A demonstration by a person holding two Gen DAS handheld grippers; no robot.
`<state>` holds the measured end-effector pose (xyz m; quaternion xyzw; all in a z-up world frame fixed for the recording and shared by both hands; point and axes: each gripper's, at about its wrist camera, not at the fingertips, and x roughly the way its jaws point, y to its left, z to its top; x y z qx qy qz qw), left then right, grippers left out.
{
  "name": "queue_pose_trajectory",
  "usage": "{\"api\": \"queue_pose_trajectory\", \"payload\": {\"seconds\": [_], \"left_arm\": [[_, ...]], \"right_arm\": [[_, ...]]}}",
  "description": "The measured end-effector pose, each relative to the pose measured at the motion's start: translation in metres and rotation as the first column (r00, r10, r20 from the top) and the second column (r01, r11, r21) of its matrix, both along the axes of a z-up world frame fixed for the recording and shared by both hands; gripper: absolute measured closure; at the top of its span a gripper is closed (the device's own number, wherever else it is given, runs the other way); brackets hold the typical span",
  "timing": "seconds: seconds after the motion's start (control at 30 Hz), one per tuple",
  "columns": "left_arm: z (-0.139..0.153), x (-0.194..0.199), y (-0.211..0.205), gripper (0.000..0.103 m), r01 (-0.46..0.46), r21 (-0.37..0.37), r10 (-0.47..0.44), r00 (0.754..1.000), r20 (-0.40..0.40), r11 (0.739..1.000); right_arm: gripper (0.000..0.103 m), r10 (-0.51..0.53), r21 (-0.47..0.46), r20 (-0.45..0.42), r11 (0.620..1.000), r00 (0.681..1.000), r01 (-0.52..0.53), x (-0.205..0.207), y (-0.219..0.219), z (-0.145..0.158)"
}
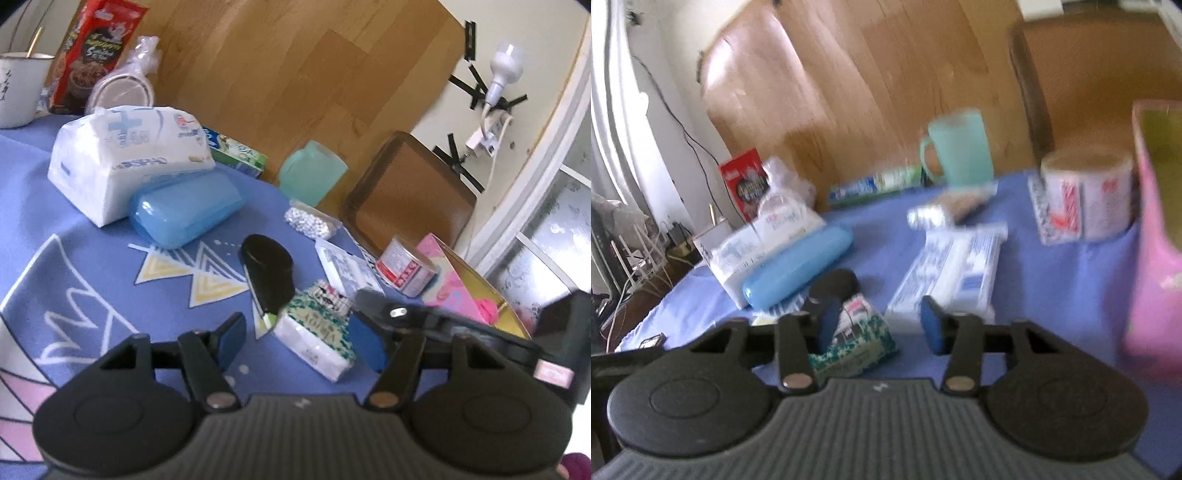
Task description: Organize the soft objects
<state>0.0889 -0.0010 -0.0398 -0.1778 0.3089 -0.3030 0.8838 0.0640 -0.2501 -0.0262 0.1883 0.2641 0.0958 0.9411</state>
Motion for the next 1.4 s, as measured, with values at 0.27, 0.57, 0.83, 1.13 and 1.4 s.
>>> {"api": "queue_pose_trajectory", "payload": {"seconds": [0.27, 0.57, 0.83, 1.13, 1.4], "left_arm": [[0.003, -0.007, -0.011, 0.037, 0.012, 0.064, -0.015, 0.999, 0.050, 0.998], [-0.002, 0.001, 0.009, 0.036, -0.007, -0.046, 0.007, 1.000, -0.010, 0.999], [0.000, -0.003, 0.009, 0.034, -0.015, -0.041, 0.015, 1.000, 0.009, 0.999], [0.000, -0.004, 0.010, 0.034, -0.018, -0.044, 0.018, 1.000, 0.012, 0.999], [0.002, -0.006, 0.006, 0.034, -0.010, -0.026, 0.011, 0.999, 0.033, 1.000]], "right_arm": [[0.075, 0.156, -0.018, 0.019, 0.988, 0.988, -0.155, -0.028, 0.014, 0.000], [0.061, 0.290, -0.017, 0.115, 0.957, 0.950, -0.290, -0.064, 0.019, 0.005], [0.055, 0.286, -0.029, 0.121, 0.958, 0.950, -0.285, -0.063, 0.021, 0.004], [0.054, 0.276, -0.027, 0.152, 0.961, 0.949, -0.275, -0.068, 0.019, 0.005], [0.050, 0.274, -0.024, 0.155, 0.961, 0.949, -0.274, -0.069, 0.019, 0.004]]}}
